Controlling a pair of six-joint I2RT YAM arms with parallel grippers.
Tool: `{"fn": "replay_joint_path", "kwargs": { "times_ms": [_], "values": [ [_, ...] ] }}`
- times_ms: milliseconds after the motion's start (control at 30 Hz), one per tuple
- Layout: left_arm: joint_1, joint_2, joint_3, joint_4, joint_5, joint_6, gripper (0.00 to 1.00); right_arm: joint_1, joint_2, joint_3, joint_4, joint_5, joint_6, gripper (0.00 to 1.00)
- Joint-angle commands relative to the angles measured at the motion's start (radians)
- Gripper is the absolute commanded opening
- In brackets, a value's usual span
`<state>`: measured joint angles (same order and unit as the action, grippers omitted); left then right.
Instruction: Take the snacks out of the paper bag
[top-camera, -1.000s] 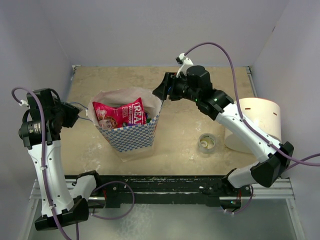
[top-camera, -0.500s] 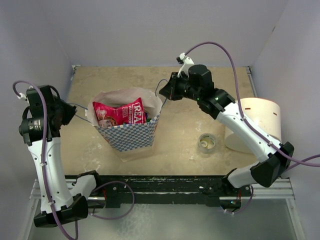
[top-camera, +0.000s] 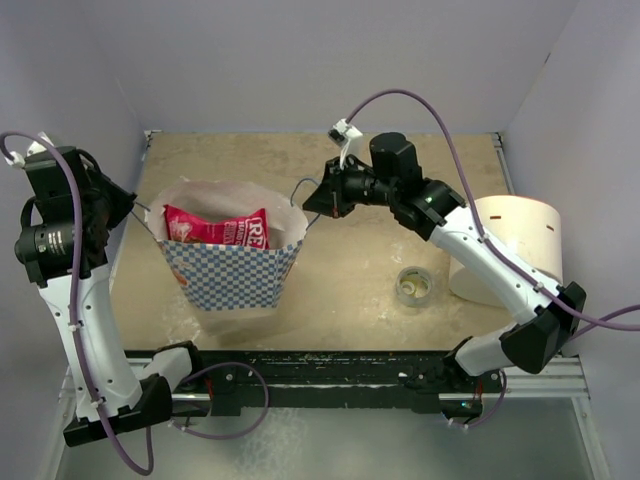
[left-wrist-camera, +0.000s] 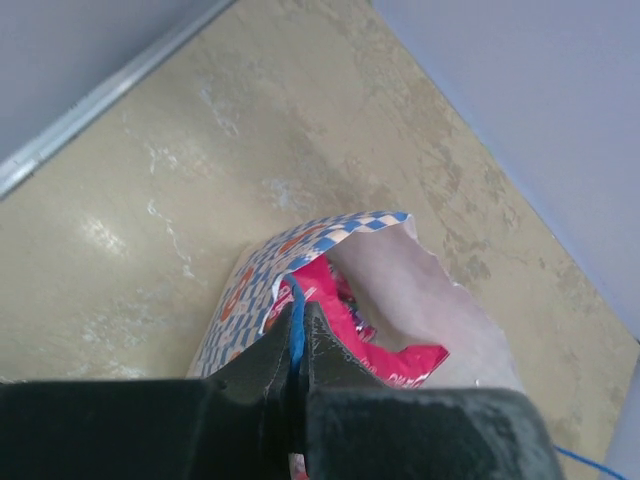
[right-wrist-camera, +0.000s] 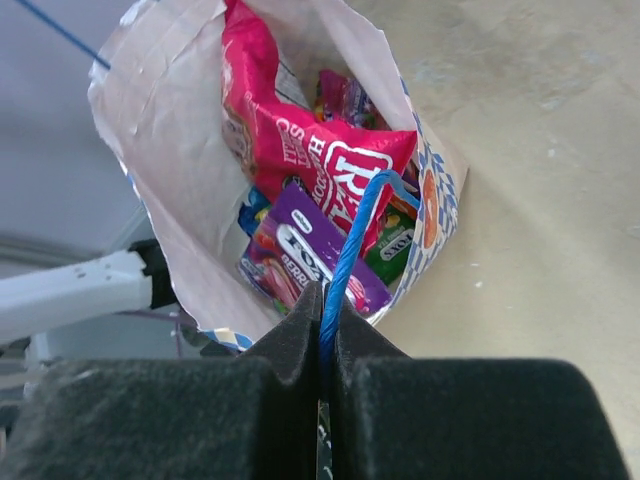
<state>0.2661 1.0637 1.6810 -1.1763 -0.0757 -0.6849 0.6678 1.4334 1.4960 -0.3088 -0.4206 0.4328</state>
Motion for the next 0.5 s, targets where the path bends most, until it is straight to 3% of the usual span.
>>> {"fn": "replay_joint_path", "kwargs": {
  "times_ms": [0, 133, 467],
  "values": [
    [0.004, -0.002, 0.133, 0.203, -0.086, 0.084, 0.00, 0.029, -0.009, 0.053, 0.111, -0.163, -0.015, 0.00],
    [0.004, -0.010, 0.112, 0.267, -0.012, 0.135, 0.00, 0.072, 0.022, 0.055, 0.075, -0.236, -0.073, 0.02],
    [0.004, -0.012, 0.063, 0.464, 0.157, 0.152, 0.00, 0.098, 0.042, 0.127, 0.013, -0.045, -0.109, 0.03]
  ]
}}
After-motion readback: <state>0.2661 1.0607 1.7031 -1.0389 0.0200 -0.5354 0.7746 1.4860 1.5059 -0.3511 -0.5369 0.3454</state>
